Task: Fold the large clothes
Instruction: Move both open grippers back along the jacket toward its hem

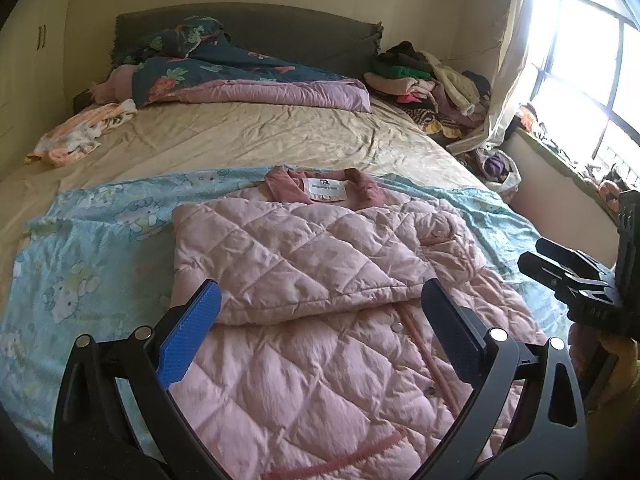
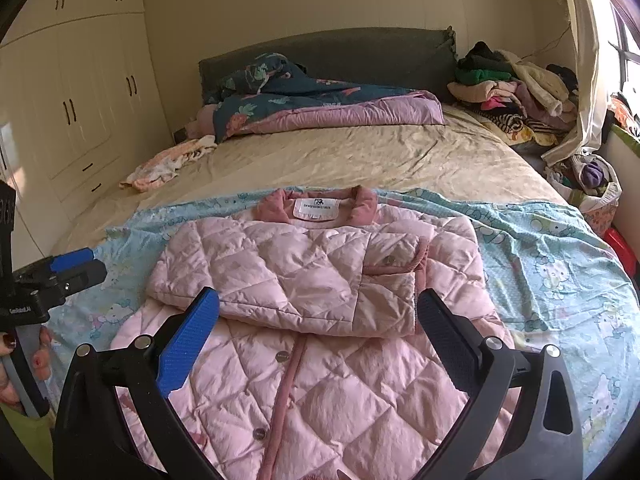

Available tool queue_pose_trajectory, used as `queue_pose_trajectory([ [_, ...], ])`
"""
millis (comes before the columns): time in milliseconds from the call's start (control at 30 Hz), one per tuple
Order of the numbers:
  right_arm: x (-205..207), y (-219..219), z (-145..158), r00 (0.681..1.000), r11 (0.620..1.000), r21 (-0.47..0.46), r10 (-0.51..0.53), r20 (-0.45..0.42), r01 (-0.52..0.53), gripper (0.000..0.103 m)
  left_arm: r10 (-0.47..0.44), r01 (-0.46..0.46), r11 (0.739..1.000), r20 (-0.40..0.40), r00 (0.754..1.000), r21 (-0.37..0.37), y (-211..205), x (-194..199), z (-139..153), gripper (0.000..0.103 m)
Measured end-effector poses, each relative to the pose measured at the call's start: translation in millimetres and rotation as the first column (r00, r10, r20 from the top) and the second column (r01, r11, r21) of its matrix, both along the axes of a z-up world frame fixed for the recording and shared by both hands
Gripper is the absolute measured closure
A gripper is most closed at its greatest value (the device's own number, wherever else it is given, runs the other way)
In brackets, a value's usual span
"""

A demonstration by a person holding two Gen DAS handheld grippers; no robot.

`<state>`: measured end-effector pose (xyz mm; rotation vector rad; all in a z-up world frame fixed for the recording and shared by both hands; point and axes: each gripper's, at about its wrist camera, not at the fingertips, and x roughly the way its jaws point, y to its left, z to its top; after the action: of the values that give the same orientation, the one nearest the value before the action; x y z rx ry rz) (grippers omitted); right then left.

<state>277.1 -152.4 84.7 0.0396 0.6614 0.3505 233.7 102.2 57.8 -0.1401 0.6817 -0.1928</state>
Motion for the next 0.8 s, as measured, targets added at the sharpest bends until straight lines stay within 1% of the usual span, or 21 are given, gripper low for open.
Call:
queue_pose_trajectory([
  [333, -26, -13, 20, 0.999, 1.0, -0.007, 0.018, 0.032, -0.017, 0.004, 0.033, -0.031, 0.999, 0.041, 0.999, -0.037, -4, -37, 19, 0.009],
  [700, -51, -38, 36, 0.998, 1.0, 0.021, 0.004, 0.065, -0.005, 0.004, 0.04, -0.039, 0.999, 0.051, 0.998, -0.022, -17, -66, 26, 0.009],
  [800, -56, -44, 38, 0.998, 1.0, 0.024, -0.003, 0.067, 0.001, 0.004, 0.043, -0.043, 0.999, 0.049, 0.998, -0.006, -22, -72, 25, 0.009],
])
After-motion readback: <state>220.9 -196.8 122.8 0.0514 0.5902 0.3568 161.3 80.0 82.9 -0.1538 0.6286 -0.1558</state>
